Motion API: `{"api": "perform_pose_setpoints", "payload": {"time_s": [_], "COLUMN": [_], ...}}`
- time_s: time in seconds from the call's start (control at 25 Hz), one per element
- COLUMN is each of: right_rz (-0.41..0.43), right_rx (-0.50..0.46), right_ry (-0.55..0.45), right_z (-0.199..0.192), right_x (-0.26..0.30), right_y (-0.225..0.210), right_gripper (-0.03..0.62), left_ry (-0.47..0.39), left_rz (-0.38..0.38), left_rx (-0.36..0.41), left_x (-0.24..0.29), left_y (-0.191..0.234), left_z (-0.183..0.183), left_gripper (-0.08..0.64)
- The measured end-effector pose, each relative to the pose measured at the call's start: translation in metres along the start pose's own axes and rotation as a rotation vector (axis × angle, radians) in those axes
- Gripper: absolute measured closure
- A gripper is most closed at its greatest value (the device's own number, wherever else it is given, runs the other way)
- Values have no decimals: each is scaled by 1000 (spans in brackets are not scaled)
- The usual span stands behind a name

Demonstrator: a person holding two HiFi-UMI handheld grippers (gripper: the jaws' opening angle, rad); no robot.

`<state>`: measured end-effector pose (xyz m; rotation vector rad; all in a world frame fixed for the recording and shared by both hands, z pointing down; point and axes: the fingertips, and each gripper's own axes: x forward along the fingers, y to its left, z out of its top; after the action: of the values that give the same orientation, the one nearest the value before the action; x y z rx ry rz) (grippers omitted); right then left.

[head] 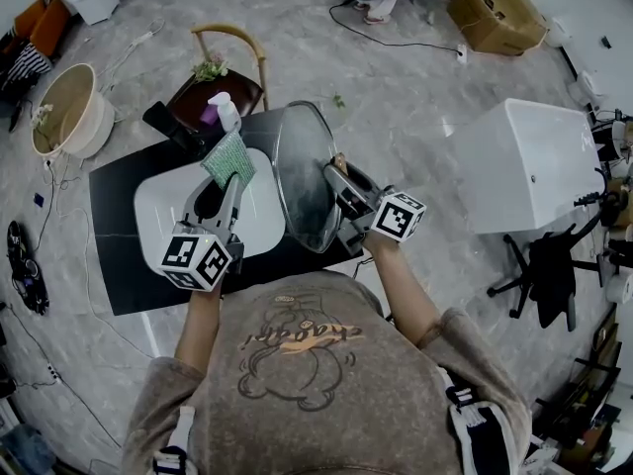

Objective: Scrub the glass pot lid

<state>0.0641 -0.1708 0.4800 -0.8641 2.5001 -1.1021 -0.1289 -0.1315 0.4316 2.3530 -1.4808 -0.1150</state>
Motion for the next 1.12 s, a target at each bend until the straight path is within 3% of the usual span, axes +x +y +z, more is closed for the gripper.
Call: {"api": "perform_pose_setpoints", "payload": {"time_s": [0.2,0.64,0.88,1.12], "right_rz": [135,145,169,164], "right_rx": [119,290,306,327], "right_ry": [-116,-221,-256,-299], "right_z": [11,14,21,25], "right_x": [-3,-9,-16,-20], "right_y": [14,-2,-2,-11], "right_gripper": [410,410,410,410], "left_ry": [10,74,150,200], "left_rz": [-63,-275,-398,-460], "left_rx": [-13,-31,-41,-59], "left_x": [2,14,18,24], "left_y": [-19,-73,-115,-130], "left_z": [3,20,21,15], "left_gripper": [474,474,474,474]}}
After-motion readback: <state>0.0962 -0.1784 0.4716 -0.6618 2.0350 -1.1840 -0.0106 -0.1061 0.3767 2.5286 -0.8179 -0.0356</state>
